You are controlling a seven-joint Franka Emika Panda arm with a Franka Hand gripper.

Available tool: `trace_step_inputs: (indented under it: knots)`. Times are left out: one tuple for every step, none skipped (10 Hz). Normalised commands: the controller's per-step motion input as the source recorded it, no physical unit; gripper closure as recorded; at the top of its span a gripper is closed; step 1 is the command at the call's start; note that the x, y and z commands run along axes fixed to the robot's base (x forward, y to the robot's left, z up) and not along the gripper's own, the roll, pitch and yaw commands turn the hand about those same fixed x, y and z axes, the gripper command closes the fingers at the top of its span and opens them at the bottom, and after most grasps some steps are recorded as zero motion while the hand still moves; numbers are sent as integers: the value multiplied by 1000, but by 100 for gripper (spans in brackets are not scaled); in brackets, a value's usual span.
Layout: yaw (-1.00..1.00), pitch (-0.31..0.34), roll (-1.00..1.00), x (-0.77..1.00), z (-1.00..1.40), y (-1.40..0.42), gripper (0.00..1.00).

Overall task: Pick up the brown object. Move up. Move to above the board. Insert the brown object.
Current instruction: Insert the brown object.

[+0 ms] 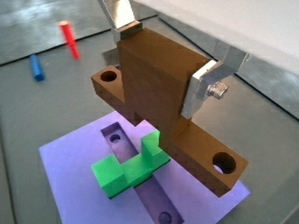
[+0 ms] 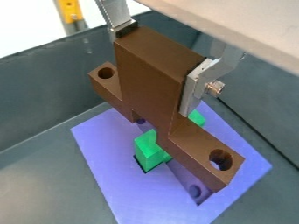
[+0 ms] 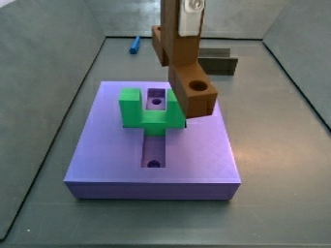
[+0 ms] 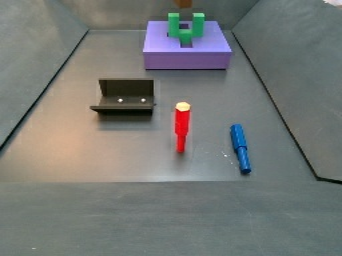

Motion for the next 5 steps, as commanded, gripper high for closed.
trace_step_inputs:
  knots:
    - [-771,54,9,0,-17,0,100]
    - [-743,9,0,0,-69,0,100]
    - [-680,0,0,0,-134,0,100]
    - [-251,0,-21,20,-231,0,100]
    - [-80,-21,0,0,-274,0,100]
